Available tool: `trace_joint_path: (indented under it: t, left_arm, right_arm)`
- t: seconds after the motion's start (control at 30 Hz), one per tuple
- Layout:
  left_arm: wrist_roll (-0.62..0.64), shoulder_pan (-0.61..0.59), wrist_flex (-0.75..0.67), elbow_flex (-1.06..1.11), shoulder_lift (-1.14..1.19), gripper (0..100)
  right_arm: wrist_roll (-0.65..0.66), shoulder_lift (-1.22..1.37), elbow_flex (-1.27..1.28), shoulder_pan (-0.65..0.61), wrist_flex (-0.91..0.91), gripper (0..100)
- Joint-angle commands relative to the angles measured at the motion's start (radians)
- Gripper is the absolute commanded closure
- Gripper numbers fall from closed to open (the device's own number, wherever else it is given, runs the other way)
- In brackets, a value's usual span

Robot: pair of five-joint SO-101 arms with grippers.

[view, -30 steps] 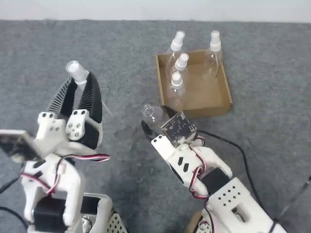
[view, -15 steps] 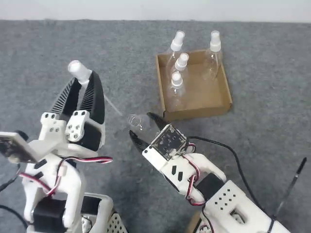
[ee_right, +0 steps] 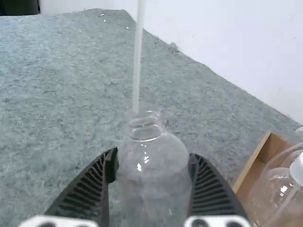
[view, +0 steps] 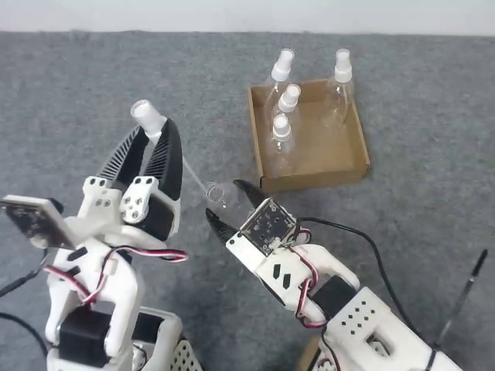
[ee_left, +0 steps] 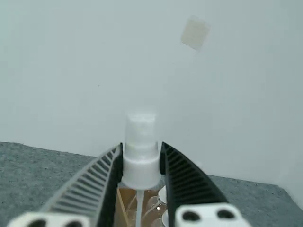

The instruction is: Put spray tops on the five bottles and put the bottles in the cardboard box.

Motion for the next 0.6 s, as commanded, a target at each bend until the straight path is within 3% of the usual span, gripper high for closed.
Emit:
trace_joint_path:
  t: [0.0,0.47,0.57]
  left_arm:
    - [0.008,0.003,-0.037,0.012,-0.012,99]
    - [0.002,0.061,-0.029,0.065,-0.014,99]
    - [-0.049,0.078,-0.029,0.081,-0.014,99]
  right_arm:
    - [0.012,-0.027,-0.018,-0.008,-0.024,94.3]
    - [0.012,-0.028,-0.018,-0.004,-0.024,94.3]
    - [0.012,-0.033,-0.017,-0.004,-0.024,94.3]
